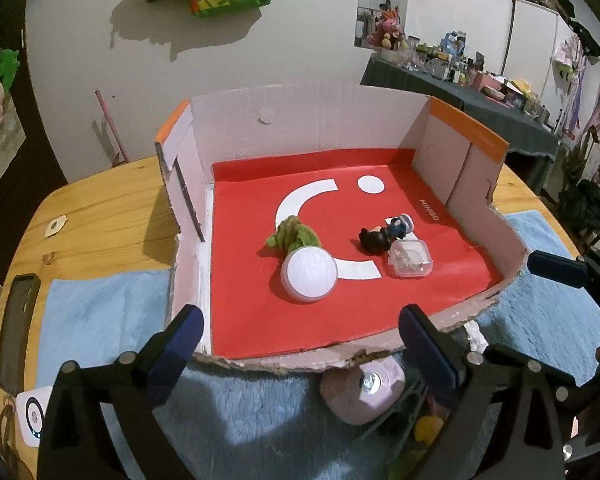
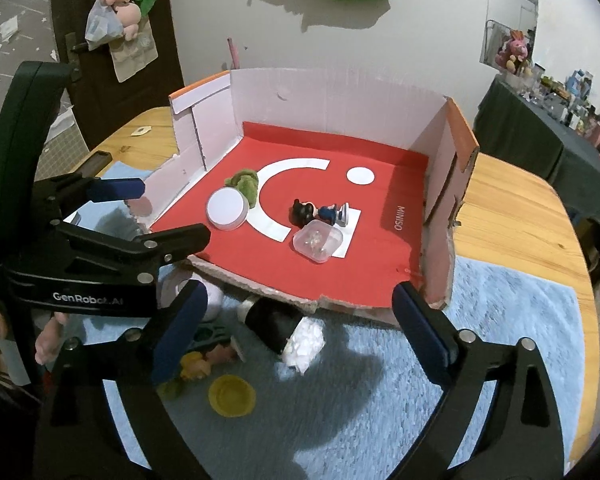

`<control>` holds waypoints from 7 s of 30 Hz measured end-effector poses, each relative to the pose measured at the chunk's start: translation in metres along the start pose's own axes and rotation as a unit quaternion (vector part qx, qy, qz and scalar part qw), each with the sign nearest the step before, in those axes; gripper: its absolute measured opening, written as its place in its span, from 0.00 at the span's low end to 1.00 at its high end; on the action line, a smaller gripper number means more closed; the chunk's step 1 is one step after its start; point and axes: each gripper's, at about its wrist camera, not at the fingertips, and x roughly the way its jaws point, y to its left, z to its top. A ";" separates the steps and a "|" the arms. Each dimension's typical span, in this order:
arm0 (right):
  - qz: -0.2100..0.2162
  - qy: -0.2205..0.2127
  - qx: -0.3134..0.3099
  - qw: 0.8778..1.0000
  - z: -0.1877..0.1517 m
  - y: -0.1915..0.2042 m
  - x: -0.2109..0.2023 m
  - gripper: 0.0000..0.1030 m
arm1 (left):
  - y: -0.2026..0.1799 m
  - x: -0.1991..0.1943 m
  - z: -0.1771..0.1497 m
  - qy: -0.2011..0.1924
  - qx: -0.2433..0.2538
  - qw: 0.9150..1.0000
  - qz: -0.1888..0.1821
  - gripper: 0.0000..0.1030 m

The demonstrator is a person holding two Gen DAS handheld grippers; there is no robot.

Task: Organize objects
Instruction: 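Withdraw both grippers from the box back over the items on the rug, then grasp the pink My Melody device with the left gripper while the right grasps the yellow cup, then lift the pink device and yellow cup and carry them into the red box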

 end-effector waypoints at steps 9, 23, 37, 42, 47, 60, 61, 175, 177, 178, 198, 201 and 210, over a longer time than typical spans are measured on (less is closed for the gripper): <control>-0.005 -0.005 0.000 1.000 -0.009 0.005 -0.010 0.92 | 0.000 -0.007 -0.009 0.000 -0.003 1.000 -0.005 0.97; -0.010 -0.004 -0.001 1.000 -0.023 0.010 -0.016 0.95 | -0.007 -0.018 -0.023 -0.001 0.004 1.000 -0.014 1.00; -0.012 0.000 0.001 1.000 -0.033 0.011 -0.020 0.98 | -0.009 -0.009 -0.035 0.021 0.003 1.000 -0.016 1.00; -0.011 0.005 0.001 1.000 -0.038 0.012 -0.018 0.98 | -0.009 -0.005 -0.039 0.027 0.003 1.000 -0.013 1.00; -0.010 0.009 0.003 1.000 -0.042 0.011 -0.016 0.98 | -0.010 -0.002 -0.041 0.031 0.002 0.999 -0.015 1.00; -0.008 0.022 -0.002 1.000 -0.054 0.016 -0.009 0.98 | -0.008 0.004 -0.048 0.038 -0.002 0.999 -0.021 0.97; -0.007 0.023 -0.003 1.000 -0.055 0.017 -0.008 0.98 | -0.008 0.004 -0.048 0.039 -0.002 0.999 -0.022 0.95; 0.047 0.005 -0.014 0.999 -0.040 0.030 -0.012 0.28 | -0.002 -0.030 -0.045 0.007 -0.007 0.995 -0.096 0.55; 0.047 0.003 -0.014 0.999 -0.037 0.029 -0.012 0.28 | -0.001 -0.030 -0.042 0.006 -0.006 0.995 -0.096 0.55; 0.048 0.002 -0.015 0.999 -0.036 0.029 -0.013 0.28 | -0.001 -0.029 -0.040 0.004 -0.006 0.995 -0.096 0.55; 0.059 -0.015 -0.026 0.998 -0.010 0.026 -0.013 0.28 | 0.004 -0.021 -0.012 -0.002 -0.012 0.996 -0.093 0.55; 0.060 -0.017 -0.025 0.998 -0.006 0.024 -0.012 0.28 | 0.004 -0.021 -0.008 -0.004 -0.011 0.996 -0.091 0.55; 0.059 -0.021 -0.025 0.998 0.007 0.017 -0.009 0.28 | 0.003 -0.012 0.005 -0.001 -0.005 0.996 -0.090 0.55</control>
